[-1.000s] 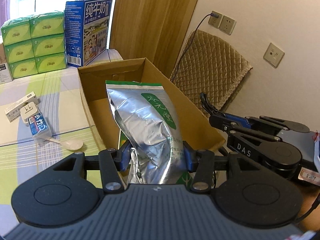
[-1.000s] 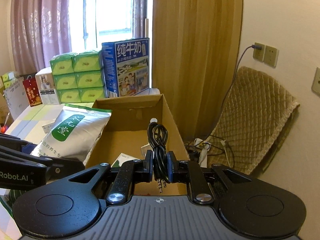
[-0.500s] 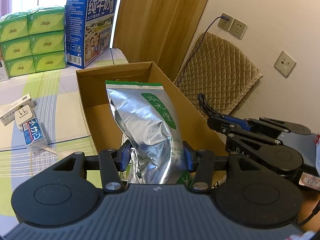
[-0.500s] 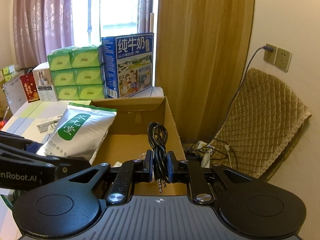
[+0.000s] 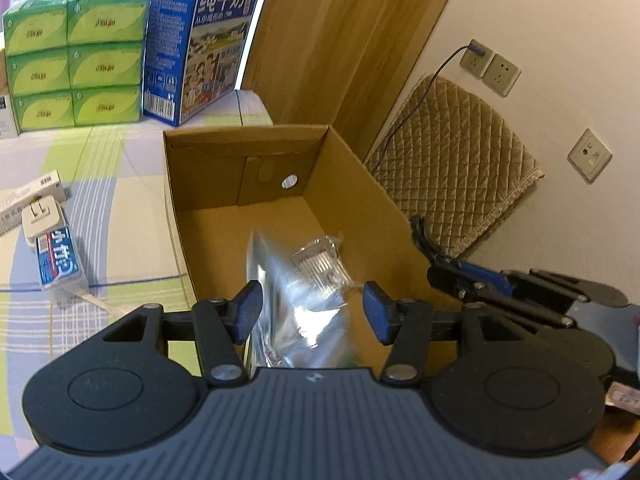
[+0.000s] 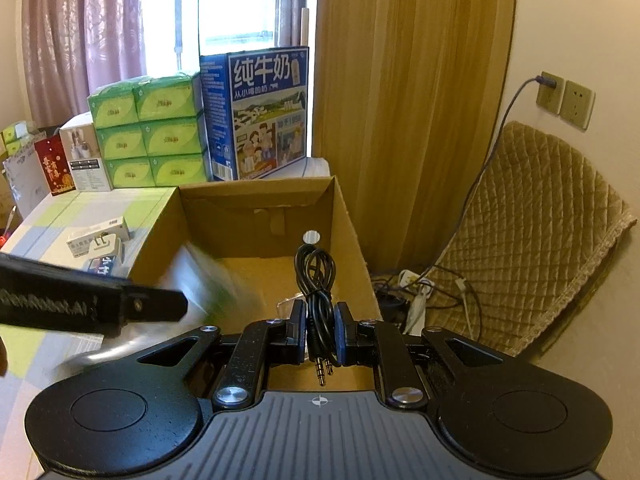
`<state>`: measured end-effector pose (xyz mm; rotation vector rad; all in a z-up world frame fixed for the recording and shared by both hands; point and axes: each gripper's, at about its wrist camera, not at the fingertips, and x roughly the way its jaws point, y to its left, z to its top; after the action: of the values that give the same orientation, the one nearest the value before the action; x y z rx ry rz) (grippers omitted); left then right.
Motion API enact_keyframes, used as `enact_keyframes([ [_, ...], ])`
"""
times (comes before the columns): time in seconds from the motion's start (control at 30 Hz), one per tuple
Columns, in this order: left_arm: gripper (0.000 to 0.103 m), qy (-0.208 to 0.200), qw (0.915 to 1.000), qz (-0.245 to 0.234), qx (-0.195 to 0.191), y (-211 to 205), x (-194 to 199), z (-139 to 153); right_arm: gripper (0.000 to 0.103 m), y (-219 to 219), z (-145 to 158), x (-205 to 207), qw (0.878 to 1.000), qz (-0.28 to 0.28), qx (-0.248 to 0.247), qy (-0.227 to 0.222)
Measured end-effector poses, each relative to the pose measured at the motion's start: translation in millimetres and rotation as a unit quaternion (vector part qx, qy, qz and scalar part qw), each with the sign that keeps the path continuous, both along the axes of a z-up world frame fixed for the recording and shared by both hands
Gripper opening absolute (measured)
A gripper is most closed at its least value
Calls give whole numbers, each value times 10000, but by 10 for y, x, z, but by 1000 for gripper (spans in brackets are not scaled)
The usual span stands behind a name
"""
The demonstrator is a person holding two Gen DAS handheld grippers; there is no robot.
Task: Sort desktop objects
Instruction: 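Carry both items over the cardboard box and open both grippers, then withdraw both tools from the cardboard box back toward the table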
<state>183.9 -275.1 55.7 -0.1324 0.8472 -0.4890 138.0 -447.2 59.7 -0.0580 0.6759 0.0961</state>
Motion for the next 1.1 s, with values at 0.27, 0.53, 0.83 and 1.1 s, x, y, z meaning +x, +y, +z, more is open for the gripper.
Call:
enact_keyframes([
  [0.27, 51, -196, 9997, 127, 29, 177, -142, 86, 11, 34, -45, -37, 9999, 23, 99, 77],
  [0.53, 56, -148, 9995, 294, 25, 390, -241, 48, 15, 65, -42, -56, 9993, 125, 335, 87],
  [0.83, 69, -187, 9988, 428, 158, 562, -382, 14, 57, -14, 53, -177, 9985, -56, 542, -61],
  [1.1, 86, -297, 9980, 500, 239, 734, -577, 66, 59, 15, 150, -397, 9982, -78, 581, -95],
])
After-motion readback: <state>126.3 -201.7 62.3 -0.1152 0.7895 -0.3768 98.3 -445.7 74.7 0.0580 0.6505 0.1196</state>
